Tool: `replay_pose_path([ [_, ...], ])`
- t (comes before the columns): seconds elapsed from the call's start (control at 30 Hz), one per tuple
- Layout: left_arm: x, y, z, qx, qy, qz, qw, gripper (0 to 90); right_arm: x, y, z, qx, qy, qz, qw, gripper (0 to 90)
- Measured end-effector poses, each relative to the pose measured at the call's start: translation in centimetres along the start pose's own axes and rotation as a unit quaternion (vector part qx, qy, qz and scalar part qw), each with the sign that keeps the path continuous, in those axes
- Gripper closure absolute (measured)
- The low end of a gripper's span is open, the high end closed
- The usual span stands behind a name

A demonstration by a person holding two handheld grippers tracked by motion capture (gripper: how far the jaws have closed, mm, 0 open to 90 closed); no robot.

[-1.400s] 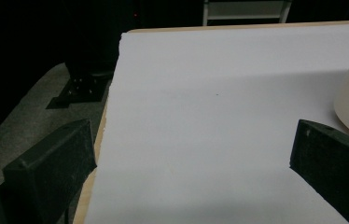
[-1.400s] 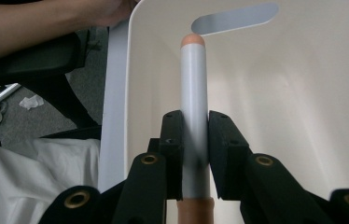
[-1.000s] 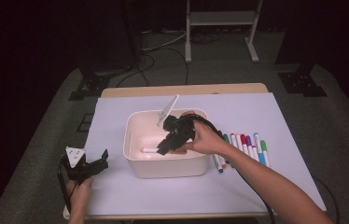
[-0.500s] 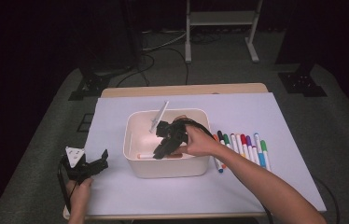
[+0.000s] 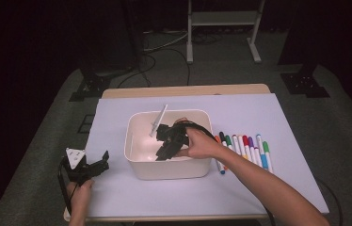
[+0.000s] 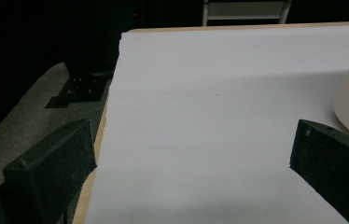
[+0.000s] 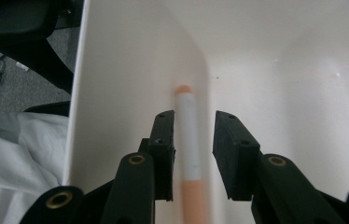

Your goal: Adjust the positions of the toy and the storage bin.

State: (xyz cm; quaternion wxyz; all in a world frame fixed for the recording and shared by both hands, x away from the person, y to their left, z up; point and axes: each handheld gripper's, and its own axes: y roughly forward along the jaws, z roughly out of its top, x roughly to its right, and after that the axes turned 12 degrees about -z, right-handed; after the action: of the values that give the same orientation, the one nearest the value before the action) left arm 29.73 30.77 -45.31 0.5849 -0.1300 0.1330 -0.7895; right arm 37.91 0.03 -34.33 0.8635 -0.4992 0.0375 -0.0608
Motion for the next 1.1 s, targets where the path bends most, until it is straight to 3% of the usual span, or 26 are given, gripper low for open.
replay_pose_path([
  [0.17, 0.0, 0.0, 0.0, -0.001, 0.002, 0.000, 1.0000, 0.0, 0.3, -1.8, -0.6, 0.015, 0.008, -0.018, 0.9997, 65.5],
  [0.3, 0.0, 0.0, 0.0, -0.001, 0.003, 0.000, 1.0000, 0.0, 0.3, -4.7, -1.9, 0.046, 0.019, -0.033, 0.9982, 64.0],
  [0.57, 0.1, 0.0, 0.0, -0.003, 0.004, 0.001, 1.0000, 0.0, 0.3, -10.8, -7.1, 0.091, 0.068, -0.075, 0.9906, 59.5],
  [0.7, 0.1, 0.0, 0.0, -0.005, 0.006, 0.001, 1.0000, 0.0, 0.3, -13.4, -10.8, 0.113, 0.097, -0.102, 0.9836, 58.8],
  [0.87, 0.2, 0.0, 0.0, -0.006, 0.009, 0.002, 0.9999, 0.0, 0.1, -15.6, -15.9, 0.134, 0.142, -0.142, 0.9704, 58.9],
  [1.1, 0.2, 0.0, 0.0, -0.006, 0.010, 0.002, 0.9999, 0.0, 0.6, -15.2, -23.2, 0.119, 0.212, -0.176, 0.9539, 58.4],
])
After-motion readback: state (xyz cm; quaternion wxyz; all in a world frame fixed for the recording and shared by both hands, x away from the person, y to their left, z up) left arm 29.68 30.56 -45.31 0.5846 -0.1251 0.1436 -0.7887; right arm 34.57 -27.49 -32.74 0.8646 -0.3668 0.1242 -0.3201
